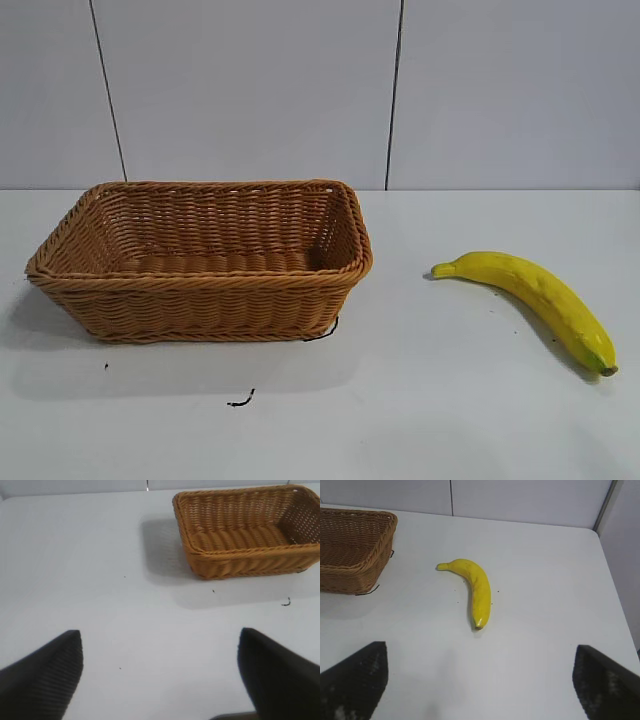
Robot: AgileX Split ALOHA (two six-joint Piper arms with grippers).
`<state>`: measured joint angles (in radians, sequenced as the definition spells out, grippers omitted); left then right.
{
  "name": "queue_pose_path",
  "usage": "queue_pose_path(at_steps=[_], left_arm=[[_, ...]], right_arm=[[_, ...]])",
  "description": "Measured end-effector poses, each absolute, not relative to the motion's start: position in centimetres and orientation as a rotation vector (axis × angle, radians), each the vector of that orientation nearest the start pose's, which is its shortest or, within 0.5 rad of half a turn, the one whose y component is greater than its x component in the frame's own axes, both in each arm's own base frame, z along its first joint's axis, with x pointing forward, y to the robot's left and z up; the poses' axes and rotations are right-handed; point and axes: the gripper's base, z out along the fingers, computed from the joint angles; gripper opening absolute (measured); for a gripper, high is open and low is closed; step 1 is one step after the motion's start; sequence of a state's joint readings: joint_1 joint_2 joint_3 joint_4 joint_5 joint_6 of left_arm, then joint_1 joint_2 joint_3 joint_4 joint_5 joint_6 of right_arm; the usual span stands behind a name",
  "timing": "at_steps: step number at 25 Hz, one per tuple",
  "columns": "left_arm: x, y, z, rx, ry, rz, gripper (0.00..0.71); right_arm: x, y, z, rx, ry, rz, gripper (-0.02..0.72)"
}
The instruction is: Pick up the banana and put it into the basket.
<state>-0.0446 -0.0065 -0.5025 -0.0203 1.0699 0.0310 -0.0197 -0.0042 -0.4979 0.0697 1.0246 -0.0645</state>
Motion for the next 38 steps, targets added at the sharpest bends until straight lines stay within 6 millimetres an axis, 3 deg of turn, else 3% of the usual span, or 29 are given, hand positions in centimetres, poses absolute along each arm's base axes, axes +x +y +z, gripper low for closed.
queue_pose_path(at_steps=[10, 15, 20, 27, 38], left_arm=[[-0.7, -0.1, 27.7, 0.078, 2.043, -0.033, 0.635], [-0.7, -0.1, 27.7, 0.078, 2.043, -0.033, 0.635], [-0.7, -0.1, 27.7, 0.078, 2.043, -0.033, 0.635], [-0.7, -0.1, 27.7, 0.078, 2.043, -0.033, 0.635], [-0.7, -0.1, 27.7, 0.078, 2.043, -0.033, 0.635]], right_arm=[[-0.2, 0.6, 28.0, -0.042, 2.015, 0.033, 0.689], [2.2, 0.6, 29.7, -0.040, 2.148, 0.048, 0.689], [7.0, 0.5, 32.4, -0.035, 2.308, 0.056, 0.689], [15.3, 0.3, 33.9, -0.030, 2.509, 0.068, 0.689], [28.9, 0.1, 31.5, -0.145, 2.719, 0.056, 0.689]])
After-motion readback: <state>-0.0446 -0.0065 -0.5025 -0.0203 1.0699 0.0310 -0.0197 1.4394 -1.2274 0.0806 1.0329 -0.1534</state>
